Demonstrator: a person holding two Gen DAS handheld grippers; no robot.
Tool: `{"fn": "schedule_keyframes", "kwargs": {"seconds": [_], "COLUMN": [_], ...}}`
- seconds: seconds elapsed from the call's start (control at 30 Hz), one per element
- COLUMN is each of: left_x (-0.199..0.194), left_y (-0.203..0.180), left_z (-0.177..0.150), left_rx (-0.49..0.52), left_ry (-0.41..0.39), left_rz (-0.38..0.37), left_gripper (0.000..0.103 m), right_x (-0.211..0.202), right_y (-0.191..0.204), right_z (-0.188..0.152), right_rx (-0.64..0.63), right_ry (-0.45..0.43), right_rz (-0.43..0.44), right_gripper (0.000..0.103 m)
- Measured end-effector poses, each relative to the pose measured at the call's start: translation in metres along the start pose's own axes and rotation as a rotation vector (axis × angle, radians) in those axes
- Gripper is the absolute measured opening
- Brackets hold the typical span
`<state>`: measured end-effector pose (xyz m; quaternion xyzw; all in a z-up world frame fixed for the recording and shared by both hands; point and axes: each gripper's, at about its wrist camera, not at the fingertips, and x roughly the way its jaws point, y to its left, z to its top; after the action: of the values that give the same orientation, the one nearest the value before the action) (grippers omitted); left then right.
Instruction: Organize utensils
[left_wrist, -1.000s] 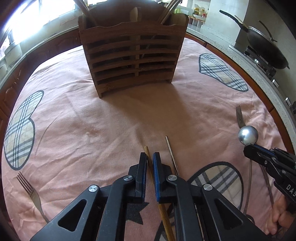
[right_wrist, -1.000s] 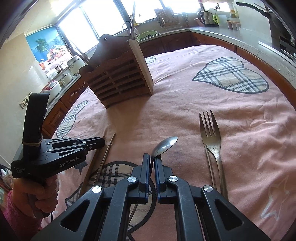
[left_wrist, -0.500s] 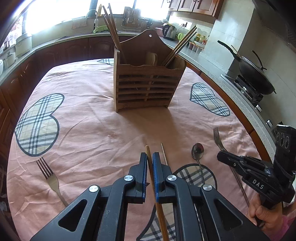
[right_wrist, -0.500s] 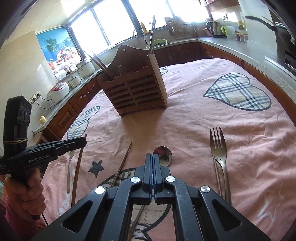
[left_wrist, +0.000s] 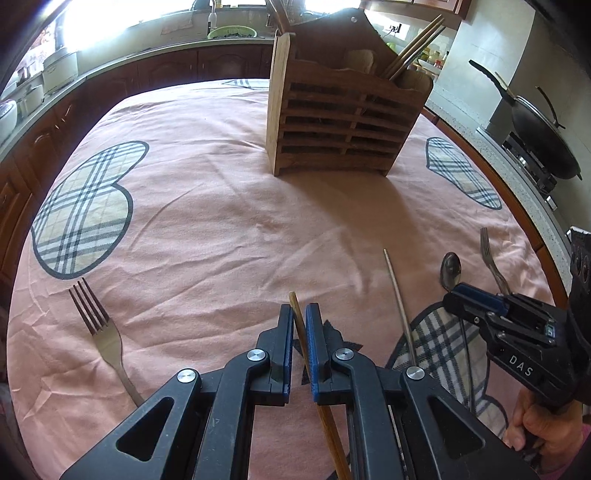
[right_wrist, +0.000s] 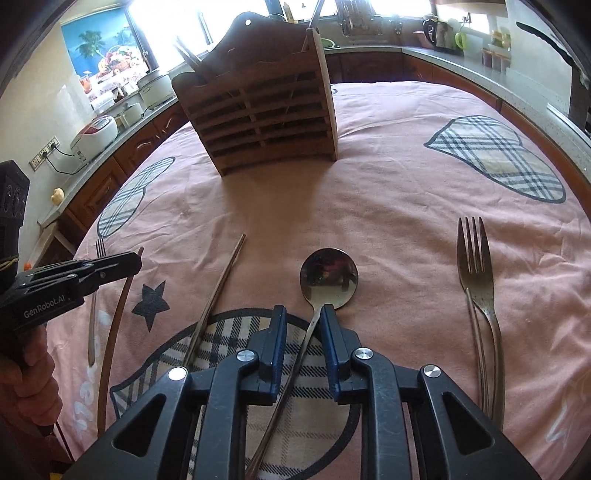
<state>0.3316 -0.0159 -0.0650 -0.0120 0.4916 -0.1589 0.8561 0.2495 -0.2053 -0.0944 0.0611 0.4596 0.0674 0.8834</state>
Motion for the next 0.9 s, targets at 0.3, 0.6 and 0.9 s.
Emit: {"fn": "schedule_keyframes", "kwargs": {"seconds": [0.3,0.6,0.9], "left_x": [0.016,0.017,-0.010], "left_y": [-0.004,-0.014,0.000], "left_z": [-0.002,-0.005,-0.005], "left_rx": [0.015,0.061,-0.001], "left_ry": [0.046,0.023,-0.017], "left_rz": [-0.002,0.033,-0.037], "left_gripper": [0.015,0.007,0.005], "right_x": [-0.006,0.013,-0.009], "right_y": [-0.002,0.003,-0.004], "right_z": [0.000,0.018,0.019], "right_rx": [0.001,-0.036,-0.008], "right_ry": [-0.007,-0.034,-0.094], "right_rz": [-0.023,-0.063,-0.004], "right_gripper": [0.038,0.050,0.034]}}
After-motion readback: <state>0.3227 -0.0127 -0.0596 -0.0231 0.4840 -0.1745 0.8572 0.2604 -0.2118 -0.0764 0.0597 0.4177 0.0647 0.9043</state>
